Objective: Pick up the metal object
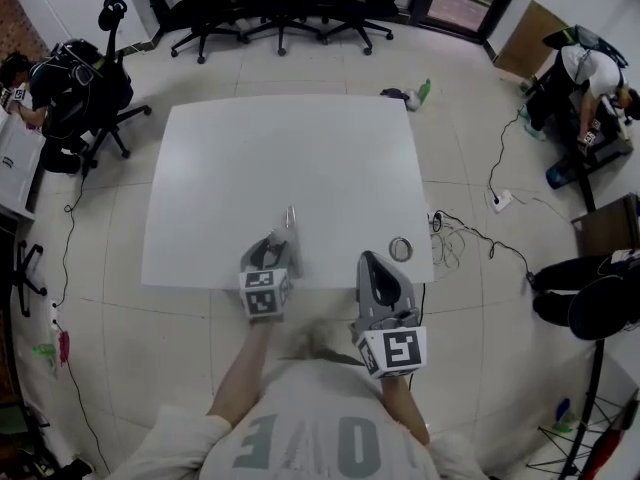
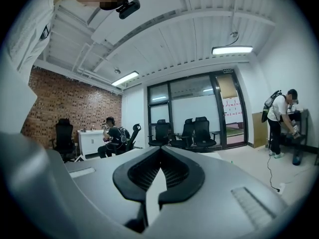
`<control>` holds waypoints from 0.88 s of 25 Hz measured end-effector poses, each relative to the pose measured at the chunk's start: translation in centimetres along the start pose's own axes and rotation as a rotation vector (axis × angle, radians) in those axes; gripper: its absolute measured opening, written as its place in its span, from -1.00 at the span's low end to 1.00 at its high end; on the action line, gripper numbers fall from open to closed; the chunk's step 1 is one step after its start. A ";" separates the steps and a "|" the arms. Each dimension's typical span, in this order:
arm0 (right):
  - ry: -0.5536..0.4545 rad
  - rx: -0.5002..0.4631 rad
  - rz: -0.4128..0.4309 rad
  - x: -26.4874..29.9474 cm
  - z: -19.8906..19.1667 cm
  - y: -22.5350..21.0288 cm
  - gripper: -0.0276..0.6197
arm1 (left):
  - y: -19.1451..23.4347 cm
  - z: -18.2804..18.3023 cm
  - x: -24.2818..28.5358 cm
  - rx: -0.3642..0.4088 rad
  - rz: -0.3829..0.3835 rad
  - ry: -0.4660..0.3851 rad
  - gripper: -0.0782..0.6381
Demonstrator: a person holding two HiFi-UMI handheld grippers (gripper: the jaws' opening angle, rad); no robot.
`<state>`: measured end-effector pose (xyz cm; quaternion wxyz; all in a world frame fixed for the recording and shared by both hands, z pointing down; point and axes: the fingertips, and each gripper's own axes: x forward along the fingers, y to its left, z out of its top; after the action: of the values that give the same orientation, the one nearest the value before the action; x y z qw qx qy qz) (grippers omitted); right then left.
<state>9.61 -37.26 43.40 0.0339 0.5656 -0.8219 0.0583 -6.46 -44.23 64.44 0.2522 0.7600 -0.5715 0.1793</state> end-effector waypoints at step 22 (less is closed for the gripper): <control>-0.022 0.024 0.081 0.4 0.5 1.9 -0.88 | -2.8 16.0 -12.6 0.233 0.064 -0.586 -0.76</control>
<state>7.73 -37.06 42.85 0.0155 0.5330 -0.8436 0.0632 -7.64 -43.17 43.96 -0.0175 0.7846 -0.6192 0.0247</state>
